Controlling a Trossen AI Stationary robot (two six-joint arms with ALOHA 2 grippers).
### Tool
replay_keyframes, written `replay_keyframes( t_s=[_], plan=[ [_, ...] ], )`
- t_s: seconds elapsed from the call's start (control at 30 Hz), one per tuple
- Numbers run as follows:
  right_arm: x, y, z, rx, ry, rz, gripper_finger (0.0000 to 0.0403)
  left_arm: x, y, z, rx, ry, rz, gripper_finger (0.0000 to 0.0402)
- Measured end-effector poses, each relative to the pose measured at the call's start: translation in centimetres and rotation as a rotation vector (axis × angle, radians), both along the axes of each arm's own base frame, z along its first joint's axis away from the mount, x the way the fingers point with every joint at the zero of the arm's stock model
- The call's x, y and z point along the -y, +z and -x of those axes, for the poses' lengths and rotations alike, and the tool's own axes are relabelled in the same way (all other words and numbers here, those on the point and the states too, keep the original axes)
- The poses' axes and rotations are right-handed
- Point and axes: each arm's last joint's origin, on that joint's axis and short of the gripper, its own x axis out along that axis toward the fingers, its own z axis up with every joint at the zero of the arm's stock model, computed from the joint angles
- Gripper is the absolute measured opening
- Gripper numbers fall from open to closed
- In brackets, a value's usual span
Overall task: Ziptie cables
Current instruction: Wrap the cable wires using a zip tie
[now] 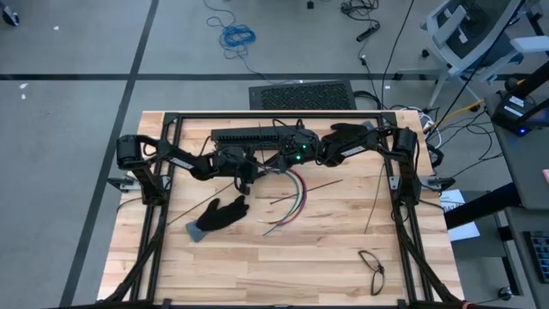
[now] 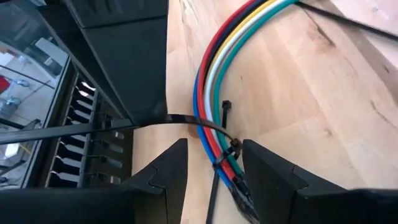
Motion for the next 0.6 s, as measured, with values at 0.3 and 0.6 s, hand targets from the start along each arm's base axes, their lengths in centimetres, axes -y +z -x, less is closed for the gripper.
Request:
replay_keyframes(
  t_s=[0.3, 0.6],
  plan=[
    [0.0, 0.0, 0.0, 0.001, 0.000, 0.000, 0.0000, 0.0, -1.3, -0.1, -0.040, -0.042, 0.021, 0.0150],
    [0.0, 0.0, 0.0, 0.004, 0.000, 0.001, 0.0000, -0.3, -0.9, 0.0, -0.026, -0.028, -0.018, 0.0147]
  ],
)
